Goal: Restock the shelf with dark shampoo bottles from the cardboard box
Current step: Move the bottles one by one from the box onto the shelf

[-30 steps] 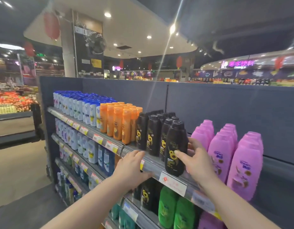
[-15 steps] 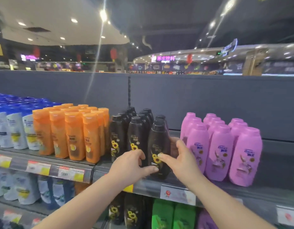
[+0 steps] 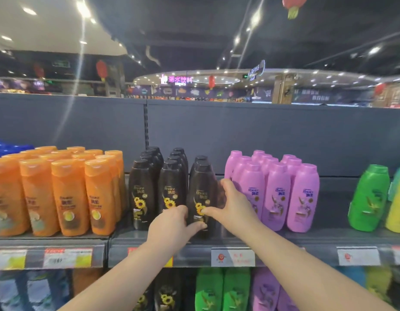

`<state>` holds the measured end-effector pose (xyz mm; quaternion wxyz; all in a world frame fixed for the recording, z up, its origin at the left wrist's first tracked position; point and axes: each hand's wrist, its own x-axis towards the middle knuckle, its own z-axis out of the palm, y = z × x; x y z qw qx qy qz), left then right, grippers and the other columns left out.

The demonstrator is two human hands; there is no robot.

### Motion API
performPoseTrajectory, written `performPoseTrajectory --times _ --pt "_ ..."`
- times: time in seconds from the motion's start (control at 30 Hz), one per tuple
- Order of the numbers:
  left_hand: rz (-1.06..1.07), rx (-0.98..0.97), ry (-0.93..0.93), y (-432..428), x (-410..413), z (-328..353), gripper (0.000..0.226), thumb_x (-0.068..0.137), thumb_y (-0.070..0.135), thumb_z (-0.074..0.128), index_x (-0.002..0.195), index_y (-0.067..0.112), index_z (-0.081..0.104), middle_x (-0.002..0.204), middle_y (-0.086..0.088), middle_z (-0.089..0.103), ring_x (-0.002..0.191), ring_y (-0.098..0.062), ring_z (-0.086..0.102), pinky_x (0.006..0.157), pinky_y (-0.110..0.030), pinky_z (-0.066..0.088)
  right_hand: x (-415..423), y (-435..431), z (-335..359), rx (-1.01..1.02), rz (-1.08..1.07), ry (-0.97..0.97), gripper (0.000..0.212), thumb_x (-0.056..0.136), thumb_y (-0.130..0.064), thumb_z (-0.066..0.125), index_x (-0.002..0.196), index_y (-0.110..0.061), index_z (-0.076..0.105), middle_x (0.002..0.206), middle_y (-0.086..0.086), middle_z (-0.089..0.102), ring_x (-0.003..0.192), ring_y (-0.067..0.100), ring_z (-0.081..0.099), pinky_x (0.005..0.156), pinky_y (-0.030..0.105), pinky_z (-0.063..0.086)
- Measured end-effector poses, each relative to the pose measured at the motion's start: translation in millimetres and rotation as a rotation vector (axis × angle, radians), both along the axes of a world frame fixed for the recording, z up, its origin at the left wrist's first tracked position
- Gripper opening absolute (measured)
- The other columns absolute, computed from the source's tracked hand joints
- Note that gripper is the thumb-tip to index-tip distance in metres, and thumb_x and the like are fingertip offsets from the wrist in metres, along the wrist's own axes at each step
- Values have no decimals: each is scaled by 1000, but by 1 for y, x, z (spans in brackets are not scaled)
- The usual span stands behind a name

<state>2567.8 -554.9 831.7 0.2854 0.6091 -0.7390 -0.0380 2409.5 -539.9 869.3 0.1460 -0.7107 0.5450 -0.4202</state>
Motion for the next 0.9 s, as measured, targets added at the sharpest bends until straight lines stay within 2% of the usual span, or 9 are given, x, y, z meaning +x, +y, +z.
performPoseTrajectory --times 0.13,0.23,0.37,0.5,0.57,0.7,0.77,0.83,0.9 --pt "16 -76 -47 0 3 -1 47 70 72 52 76 26 46 71 13 53 66 -9 54 57 -27 45 1 -3 -5 16 -39 49 62 74 -36 73 120 -33 32 124 -7 57 110 12 56 59 4 30" --pt "53 -240 29 2 12 1 49 68 71 57 87 29 39 84 13 46 75 -9 51 62 -24 42 2 -5 -8 27 -31 19 62 74 -37 73 120 -35 32 126 -9 57 112 9 56 63 4 33" --pt "120 -317 230 4 30 -6 70 66 60 68 118 20 42 114 4 49 105 -15 51 86 -32 49 0 -7 -10 34 -16 10 62 74 -36 74 121 -35 33 127 -10 57 115 11 56 67 7 37" --pt "96 -246 252 8 32 -17 96 66 59 70 139 23 21 143 -3 33 132 -22 34 105 -44 40 -1 -8 -11 37 14 15 64 75 -33 74 124 -33 33 129 -9 56 116 12 55 78 15 41" --pt "88 -228 243 8 30 -21 100 65 62 68 141 30 10 146 -1 28 134 -21 31 104 -42 38 -2 -6 -12 38 8 12 60 75 -33 74 120 -34 34 123 -10 59 112 11 58 77 16 43" --pt "96 -204 226 3 29 -24 106 64 65 66 142 35 1 144 -1 31 132 -20 35 100 -40 42 -3 -5 -17 23 -45 23 57 71 -39 76 104 -40 29 107 -14 59 94 6 60 62 10 39" --pt "117 -197 218 0 29 -25 109 64 66 66 143 34 -2 143 -1 32 131 -21 36 100 -41 43 -2 -5 -25 50 -88 60 72 64 -44 78 115 -34 29 119 -10 55 105 10 57 75 18 47" --pt "126 -203 202 -2 28 -27 111 64 66 66 143 33 -4 141 0 35 129 -20 39 98 -39 44 1 -5 -33 125 -115 93 99 59 -48 80 134 -32 18 135 -4 45 118 16 51 89 32 47" --pt "122 -198 182 -3 28 -28 114 64 67 65 144 31 -9 137 0 38 125 -19 42 95 -38 46 4 -6 -39 193 -117 110 106 59 -49 80 140 -30 14 135 -4 47 119 17 52 91 33 46"
